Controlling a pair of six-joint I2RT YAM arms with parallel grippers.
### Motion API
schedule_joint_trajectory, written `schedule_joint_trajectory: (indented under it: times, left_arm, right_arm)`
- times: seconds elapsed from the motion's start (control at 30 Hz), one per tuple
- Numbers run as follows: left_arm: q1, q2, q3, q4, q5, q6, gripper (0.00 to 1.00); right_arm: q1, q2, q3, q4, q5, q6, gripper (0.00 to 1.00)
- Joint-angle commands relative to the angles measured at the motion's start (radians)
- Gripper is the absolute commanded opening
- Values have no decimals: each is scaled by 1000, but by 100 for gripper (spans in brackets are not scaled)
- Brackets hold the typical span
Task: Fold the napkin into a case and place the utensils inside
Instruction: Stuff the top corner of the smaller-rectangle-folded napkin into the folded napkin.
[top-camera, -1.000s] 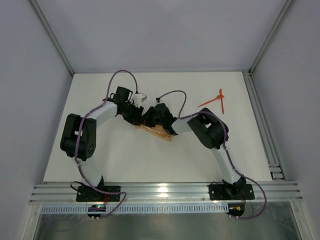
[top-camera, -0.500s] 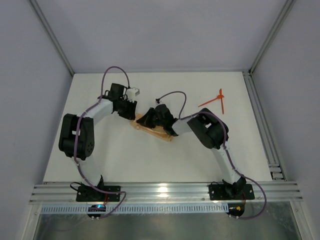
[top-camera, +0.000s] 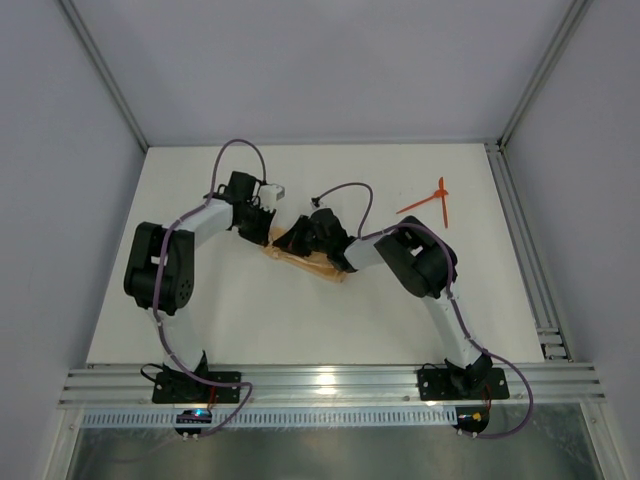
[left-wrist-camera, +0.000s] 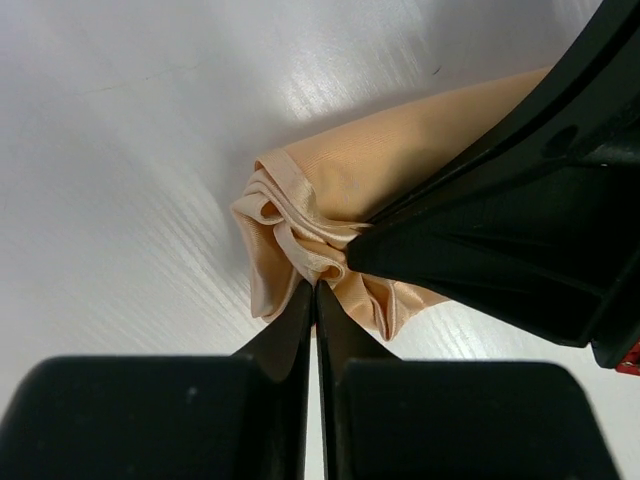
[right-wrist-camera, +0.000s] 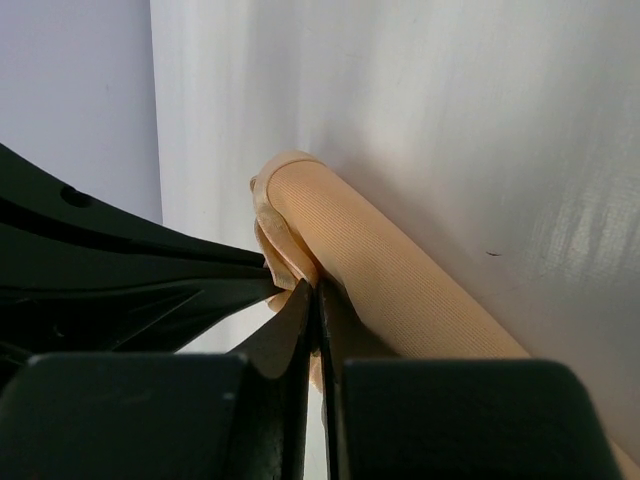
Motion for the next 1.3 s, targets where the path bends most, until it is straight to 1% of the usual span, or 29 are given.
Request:
schedule_joint_trajectory:
  times: [0.0, 0.1, 0.17, 0.3, 0.4, 0.5, 0.53, 0.6, 0.67, 0.8, 0.9, 0.93, 1.07, 1.27]
  left_arm:
    - [-1, -4, 10, 14, -53, 27, 0]
    - [8, -25, -12, 50, -61, 53, 0]
    - [19, -50, -32, 57, -41, 65, 0]
    - [25, -76, -63, 62, 69, 96, 0]
    - [26, -117, -93, 80, 120, 124, 0]
    - [28, -148, -99, 126, 196, 106, 0]
    - [28, -148, -96, 148, 242, 81, 0]
    - [28, -142, -78, 172, 264, 56, 0]
    - [28, -125, -63, 188, 261, 40, 0]
    - [31, -53, -21, 125, 243, 52, 0]
    - [37, -50, -47, 133, 235, 59, 0]
    - [42, -57, -59, 142, 238, 55, 0]
    - [45, -53, -40, 139, 241, 47, 0]
    - [46, -21, -9, 133, 190, 27, 0]
  right_arm:
    - [-4, -15, 8, -12, 4, -12, 7]
    - [-4, -17, 2, -12, 1, -14, 7]
    - [-4, -11, 4, -6, -4, -12, 7]
    - [-4, 5, 14, 8, -14, 0, 6]
    - [-4, 8, 20, 8, -10, -7, 5]
    - [1, 26, 46, -5, -31, -11, 4]
    - [3, 31, 51, -6, -33, -6, 4]
    - [15, 38, 56, -5, -33, -3, 4]
    - [24, 38, 57, -6, -31, -4, 4]
    - [35, 38, 50, 40, -31, -1, 4]
    - [30, 55, 57, 136, -56, 26, 4]
    - [29, 67, 63, 182, -66, 58, 4]
    - [30, 78, 131, 143, -51, 51, 4]
    - [49, 71, 101, 107, -5, 51, 5]
